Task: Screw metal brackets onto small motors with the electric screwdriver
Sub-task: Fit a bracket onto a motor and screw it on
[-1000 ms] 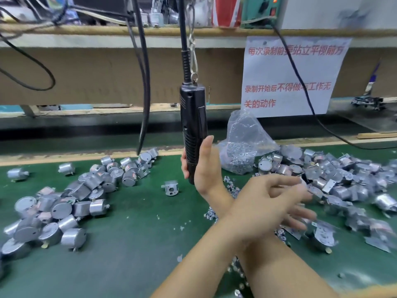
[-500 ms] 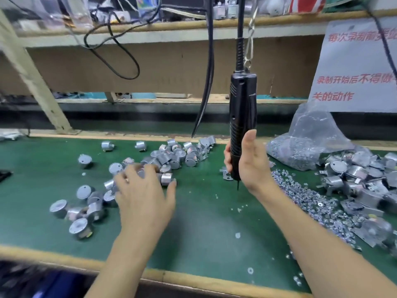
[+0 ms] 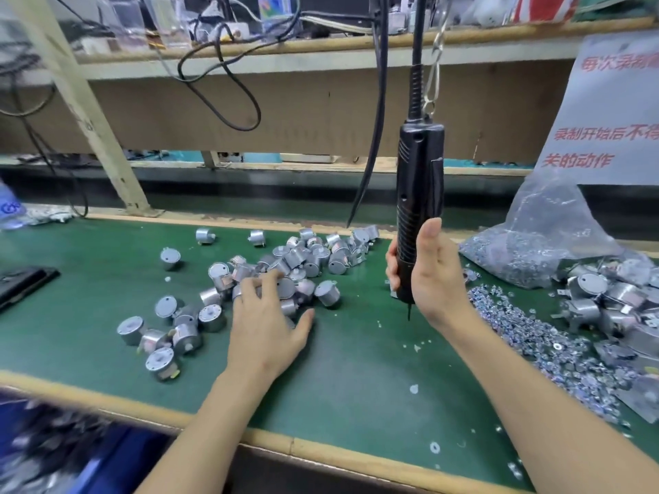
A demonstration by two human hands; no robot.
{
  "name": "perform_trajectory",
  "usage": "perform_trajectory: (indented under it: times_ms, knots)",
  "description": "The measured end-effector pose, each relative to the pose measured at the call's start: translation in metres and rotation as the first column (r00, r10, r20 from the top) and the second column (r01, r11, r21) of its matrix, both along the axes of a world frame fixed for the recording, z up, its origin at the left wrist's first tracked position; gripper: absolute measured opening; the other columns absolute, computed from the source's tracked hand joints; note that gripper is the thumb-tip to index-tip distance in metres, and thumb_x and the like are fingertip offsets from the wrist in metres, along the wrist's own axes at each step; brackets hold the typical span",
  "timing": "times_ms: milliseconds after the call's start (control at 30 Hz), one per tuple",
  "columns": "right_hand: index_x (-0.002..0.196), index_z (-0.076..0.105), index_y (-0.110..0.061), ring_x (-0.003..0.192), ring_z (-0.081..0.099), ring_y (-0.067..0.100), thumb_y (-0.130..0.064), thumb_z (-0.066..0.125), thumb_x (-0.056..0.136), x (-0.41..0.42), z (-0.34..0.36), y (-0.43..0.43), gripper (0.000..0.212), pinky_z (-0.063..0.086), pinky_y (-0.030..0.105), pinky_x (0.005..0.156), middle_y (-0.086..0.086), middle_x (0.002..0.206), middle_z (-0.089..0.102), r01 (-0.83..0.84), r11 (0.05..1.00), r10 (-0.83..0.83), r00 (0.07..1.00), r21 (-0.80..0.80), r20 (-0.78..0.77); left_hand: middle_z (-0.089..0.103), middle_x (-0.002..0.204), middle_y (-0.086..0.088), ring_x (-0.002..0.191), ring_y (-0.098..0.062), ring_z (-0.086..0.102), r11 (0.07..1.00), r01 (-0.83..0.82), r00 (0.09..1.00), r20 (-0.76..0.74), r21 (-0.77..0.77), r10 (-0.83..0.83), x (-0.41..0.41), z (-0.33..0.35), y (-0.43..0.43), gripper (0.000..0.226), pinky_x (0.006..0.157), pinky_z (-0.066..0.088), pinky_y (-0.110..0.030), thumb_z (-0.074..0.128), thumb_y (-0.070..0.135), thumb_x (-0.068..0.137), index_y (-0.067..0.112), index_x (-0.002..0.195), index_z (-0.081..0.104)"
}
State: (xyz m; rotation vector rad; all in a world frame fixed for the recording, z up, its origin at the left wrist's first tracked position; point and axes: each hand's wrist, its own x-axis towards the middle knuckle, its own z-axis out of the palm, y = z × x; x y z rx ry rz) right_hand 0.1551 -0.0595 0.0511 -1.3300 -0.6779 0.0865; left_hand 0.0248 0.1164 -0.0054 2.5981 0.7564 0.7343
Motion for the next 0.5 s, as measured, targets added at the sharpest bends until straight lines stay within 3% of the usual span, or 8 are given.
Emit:
perform_trajectory:
  times_ms: [167, 333, 500]
  knots:
    - [0.074, 0.056, -0.012, 0.046, 0.051, 0.018, -0.097, 0.036, 0.073, 0.005, 0.004, -0.005, 0.088, 0.046, 0.031, 0.045, 0.000, 0.059, 0.057, 0.043, 0.999, -0.043, 0.999, 0.020, 0.003, 0.038, 0.117, 0.000, 0.105, -0.025, 0.051, 0.987, 0.163, 0.987, -0.005, -0.007, -0.163, 0.009, -0.003, -0.012, 0.064, 0.092, 0.045, -0.037, 0.069, 0.049, 0.080, 0.031, 0.134, 0.040]
    - [0.071, 0.055, -0.012, 0.045, 0.050, 0.017, -0.096, 0.036, 0.073, 0.016, 0.011, -0.013, 0.086, 0.045, 0.028, 0.046, -0.001, 0.057, 0.057, 0.128, 0.991, -0.128, 0.992, 0.045, 0.005, 0.034, 0.128, 0.004, 0.118, -0.018, 0.047, 0.942, 0.332, 0.943, 0.025, -0.042, -0.331, 0.025, -0.005, -0.034, 0.059, 0.099, 0.045, -0.035, 0.067, 0.047, 0.083, 0.027, 0.133, 0.043]
    - [0.070, 0.054, -0.011, 0.046, 0.051, 0.018, -0.095, 0.035, 0.074, 0.024, 0.012, -0.020, 0.086, 0.046, 0.028, 0.047, 0.000, 0.057, 0.056, 0.173, 0.984, -0.174, 0.985, 0.041, 0.019, 0.030, 0.145, -0.003, 0.127, -0.023, 0.037, 0.897, 0.435, 0.900, -0.028, 0.083, -0.434, 0.033, -0.007, -0.055, 0.055, 0.103, 0.041, -0.035, 0.070, 0.048, 0.082, 0.026, 0.128, 0.049]
